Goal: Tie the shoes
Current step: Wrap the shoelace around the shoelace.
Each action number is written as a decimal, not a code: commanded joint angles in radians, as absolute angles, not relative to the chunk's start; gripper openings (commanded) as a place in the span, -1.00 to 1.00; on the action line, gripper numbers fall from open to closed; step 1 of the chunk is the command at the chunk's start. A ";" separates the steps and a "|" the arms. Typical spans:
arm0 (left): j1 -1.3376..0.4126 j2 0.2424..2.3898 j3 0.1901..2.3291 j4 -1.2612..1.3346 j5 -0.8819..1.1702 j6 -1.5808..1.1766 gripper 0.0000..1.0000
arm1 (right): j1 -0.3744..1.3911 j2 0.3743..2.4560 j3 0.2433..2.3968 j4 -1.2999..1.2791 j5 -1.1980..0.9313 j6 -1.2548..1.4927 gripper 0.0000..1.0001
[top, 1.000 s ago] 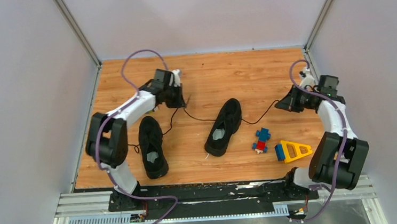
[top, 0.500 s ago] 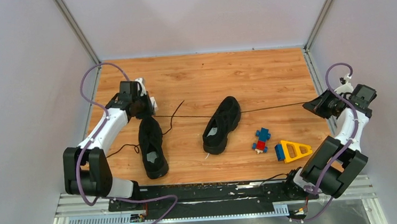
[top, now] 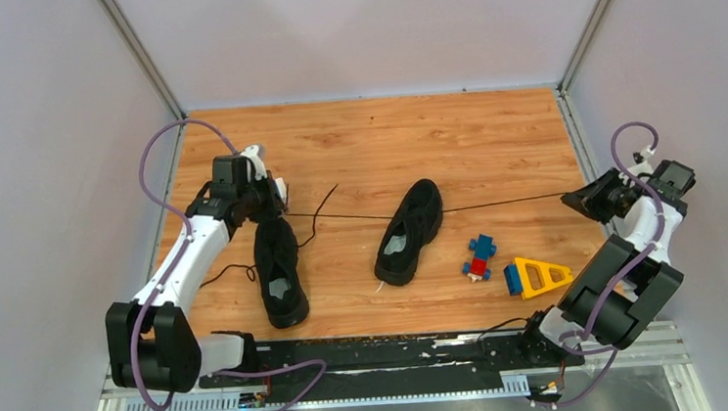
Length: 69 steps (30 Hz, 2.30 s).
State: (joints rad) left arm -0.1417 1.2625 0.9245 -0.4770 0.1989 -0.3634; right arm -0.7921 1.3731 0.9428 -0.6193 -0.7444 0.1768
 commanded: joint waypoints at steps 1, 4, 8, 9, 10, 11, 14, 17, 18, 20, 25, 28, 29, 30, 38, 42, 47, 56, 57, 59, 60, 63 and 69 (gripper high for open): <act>-0.173 1.305 0.953 -0.361 0.297 -0.343 -1.00 | -0.710 1.345 0.953 -0.518 -0.822 0.115 -1.00; -0.245 1.391 1.012 -0.297 0.426 -0.316 -1.00 | -0.624 1.337 0.962 -0.508 -0.903 0.063 -1.00; -0.335 1.496 1.134 -0.271 0.468 -0.299 -1.00 | -0.491 1.362 1.007 -0.552 -0.879 -0.104 -1.00; -0.353 1.516 1.180 -0.278 0.472 -0.299 -1.00 | -0.464 1.370 1.012 -0.558 -0.867 -0.153 -1.00; -0.361 1.558 1.206 -0.282 0.477 -0.308 -1.00 | -0.437 1.379 1.016 -0.564 -0.839 -0.200 -1.00; -0.374 1.576 1.250 -0.283 0.479 -0.316 -1.00 | -0.411 1.387 1.019 -0.564 -0.809 -0.246 -1.00; -0.392 1.653 1.316 -0.268 0.491 -0.375 -1.00 | -0.352 1.429 1.040 -0.572 -0.735 -0.363 -0.94; -0.408 1.710 1.383 -0.248 0.507 -0.420 -1.00 | -0.283 1.453 1.081 -0.606 -0.613 -0.522 -0.59; -0.414 1.718 1.397 -0.240 0.515 -0.441 -1.00 | -0.254 1.455 1.096 -0.619 -0.566 -0.575 -0.45; -0.422 1.741 1.412 -0.223 0.530 -0.470 -1.00 | -0.191 1.449 1.123 -0.653 -0.478 -0.684 -0.19; -0.434 1.772 1.394 -0.176 0.550 -0.559 -1.00 | 0.011 1.398 1.194 -0.685 -0.424 -0.825 0.07; -0.435 1.770 1.364 -0.153 0.556 -0.605 -1.00 | 0.166 1.345 1.232 -0.692 -0.554 -0.825 0.04; -0.435 1.765 1.358 -0.151 0.555 -0.626 -1.00 | 0.228 1.347 1.247 -0.691 -0.574 -0.818 0.04; -0.434 1.757 1.347 -0.151 0.552 -0.638 -1.00 | 0.291 1.363 1.264 -0.691 -0.574 -0.800 0.03; -0.405 1.682 1.215 -0.147 0.546 -0.865 -1.00 | 0.664 1.548 1.371 -0.740 -0.453 -0.770 -0.08; -0.374 1.656 1.167 -0.136 0.554 -0.916 -1.00 | 0.760 1.598 1.391 -0.794 -0.373 -0.801 -0.12; -0.354 1.649 1.146 -0.127 0.585 -1.002 -1.00 | 0.835 1.631 1.378 -0.818 -0.251 -0.827 -0.10; -0.348 1.639 1.117 -0.106 0.621 -1.120 -1.00 | 0.914 1.700 1.383 -0.807 -0.118 -0.848 -0.18; -0.347 1.636 1.114 -0.103 0.621 -1.124 -1.00 | 0.915 1.711 1.391 -0.805 -0.109 -0.844 -0.19; -0.342 1.632 1.107 -0.098 0.624 -1.135 -1.00 | 0.917 1.735 1.405 -0.804 -0.096 -0.832 -0.24; -0.339 1.631 1.104 -0.097 0.625 -1.136 -1.00 | 0.917 1.747 1.412 -0.805 -0.093 -0.826 -0.27; -0.334 1.625 1.100 -0.097 0.625 -1.137 -1.00 | 0.919 1.772 1.426 -0.798 -0.096 -0.811 -0.28; -0.320 1.619 1.095 -0.098 0.625 -1.139 -1.00 | 0.927 1.817 1.430 -0.779 -0.063 -0.784 -0.38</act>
